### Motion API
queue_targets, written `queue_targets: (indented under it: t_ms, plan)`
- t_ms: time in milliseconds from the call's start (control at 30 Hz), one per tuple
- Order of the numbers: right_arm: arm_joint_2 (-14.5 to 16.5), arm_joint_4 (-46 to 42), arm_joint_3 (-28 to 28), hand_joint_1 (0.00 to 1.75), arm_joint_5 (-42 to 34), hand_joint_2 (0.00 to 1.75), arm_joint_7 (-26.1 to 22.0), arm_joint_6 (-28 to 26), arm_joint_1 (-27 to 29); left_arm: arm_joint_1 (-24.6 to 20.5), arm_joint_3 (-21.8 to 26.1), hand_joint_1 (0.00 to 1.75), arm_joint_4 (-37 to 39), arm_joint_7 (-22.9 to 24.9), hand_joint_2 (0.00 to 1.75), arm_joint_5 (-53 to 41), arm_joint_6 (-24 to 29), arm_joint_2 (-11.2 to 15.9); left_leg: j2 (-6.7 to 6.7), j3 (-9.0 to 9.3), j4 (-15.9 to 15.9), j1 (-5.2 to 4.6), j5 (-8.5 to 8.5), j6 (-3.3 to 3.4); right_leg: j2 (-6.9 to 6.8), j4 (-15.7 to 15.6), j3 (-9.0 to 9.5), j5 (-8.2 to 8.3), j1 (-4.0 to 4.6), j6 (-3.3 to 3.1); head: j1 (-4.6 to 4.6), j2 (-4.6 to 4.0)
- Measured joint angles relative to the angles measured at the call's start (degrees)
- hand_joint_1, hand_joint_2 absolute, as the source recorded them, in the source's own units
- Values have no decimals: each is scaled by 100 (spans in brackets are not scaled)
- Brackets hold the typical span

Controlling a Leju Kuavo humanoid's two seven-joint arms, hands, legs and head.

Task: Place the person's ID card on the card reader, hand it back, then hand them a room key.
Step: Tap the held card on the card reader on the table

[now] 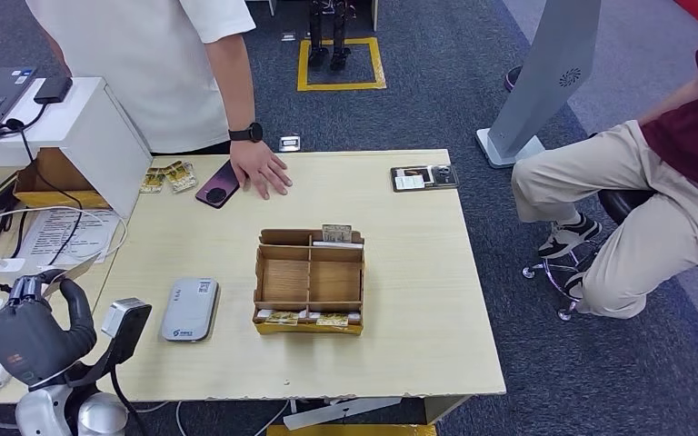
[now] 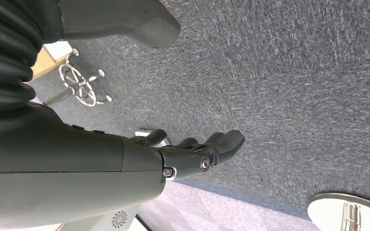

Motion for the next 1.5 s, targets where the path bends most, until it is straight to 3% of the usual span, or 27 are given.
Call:
queue_targets:
  t_ms: [267, 733, 1500]
  plan:
    - [-4, 0, 2, 0, -106, 175, 20, 1, 2, 48, 410, 175, -59, 40, 175, 99, 0, -8, -1, -1, 0, 0, 0, 0, -1, 0, 0, -1, 0, 0, 1, 0]
    - [-10, 0, 0, 0, -146, 175, 17, 7, 16, 105, 436, 175, 419, 46, 175, 81, -2, -14, -4, -3, 0, 0, 0, 0, -4, 0, 0, -1, 0, 0, 2, 0]
    - [-13, -2, -2, 0, -172, 175, -2, 8, 15, 370, -162, 175, 1202, 403, 175, -149, 0, 22, -4, -4, 0, 0, 0, 0, -4, 0, -1, -1, 0, 1, 2, 0]
